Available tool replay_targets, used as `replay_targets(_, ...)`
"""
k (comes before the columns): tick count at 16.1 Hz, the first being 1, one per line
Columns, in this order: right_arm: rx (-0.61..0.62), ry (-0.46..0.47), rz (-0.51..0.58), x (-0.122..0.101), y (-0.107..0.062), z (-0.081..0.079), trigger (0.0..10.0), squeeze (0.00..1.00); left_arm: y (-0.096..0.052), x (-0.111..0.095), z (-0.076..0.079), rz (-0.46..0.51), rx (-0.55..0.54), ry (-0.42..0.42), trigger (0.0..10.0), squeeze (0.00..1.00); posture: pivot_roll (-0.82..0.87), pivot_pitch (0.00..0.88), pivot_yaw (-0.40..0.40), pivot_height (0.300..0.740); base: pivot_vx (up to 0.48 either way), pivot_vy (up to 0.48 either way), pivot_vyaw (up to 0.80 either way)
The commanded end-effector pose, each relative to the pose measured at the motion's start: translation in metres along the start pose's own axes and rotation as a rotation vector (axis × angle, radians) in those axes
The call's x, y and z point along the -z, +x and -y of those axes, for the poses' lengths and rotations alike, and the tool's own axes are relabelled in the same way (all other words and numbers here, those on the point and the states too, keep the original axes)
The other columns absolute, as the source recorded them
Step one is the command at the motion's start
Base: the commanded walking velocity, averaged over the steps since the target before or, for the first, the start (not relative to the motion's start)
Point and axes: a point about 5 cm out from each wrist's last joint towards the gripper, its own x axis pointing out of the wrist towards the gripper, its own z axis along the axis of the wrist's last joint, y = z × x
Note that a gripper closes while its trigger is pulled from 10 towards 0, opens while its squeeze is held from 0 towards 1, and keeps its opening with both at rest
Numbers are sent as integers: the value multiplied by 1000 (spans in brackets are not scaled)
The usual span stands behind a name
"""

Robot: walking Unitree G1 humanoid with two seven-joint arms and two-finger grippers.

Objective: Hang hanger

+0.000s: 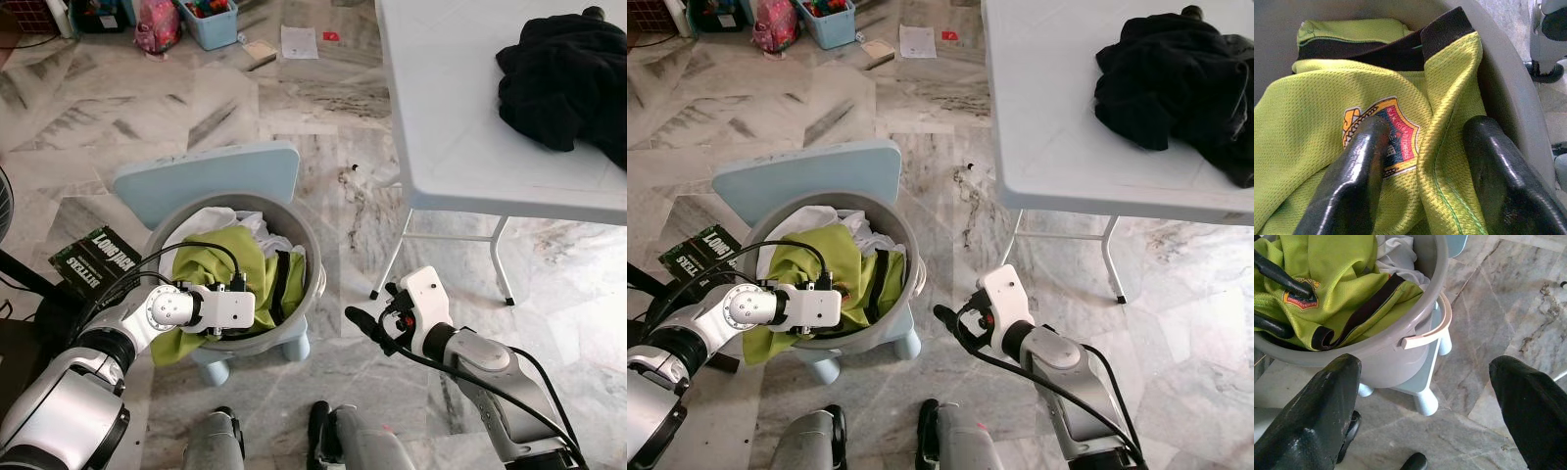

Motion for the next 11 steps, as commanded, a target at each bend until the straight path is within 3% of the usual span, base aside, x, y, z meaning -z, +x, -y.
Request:
replay_targets(1, 8, 6, -4, 1, -2, -1, 10000, 0, 1, -1, 0, 0, 9, 14, 0, 0, -113, 221, -70, 740, 0, 0, 0)
replay_targets(11, 4, 7, -6, 1, -1, 0, 10000, 0, 1, -3, -5, 13, -30, 2, 0, 0, -109, 208, -74, 740, 0, 0, 0)
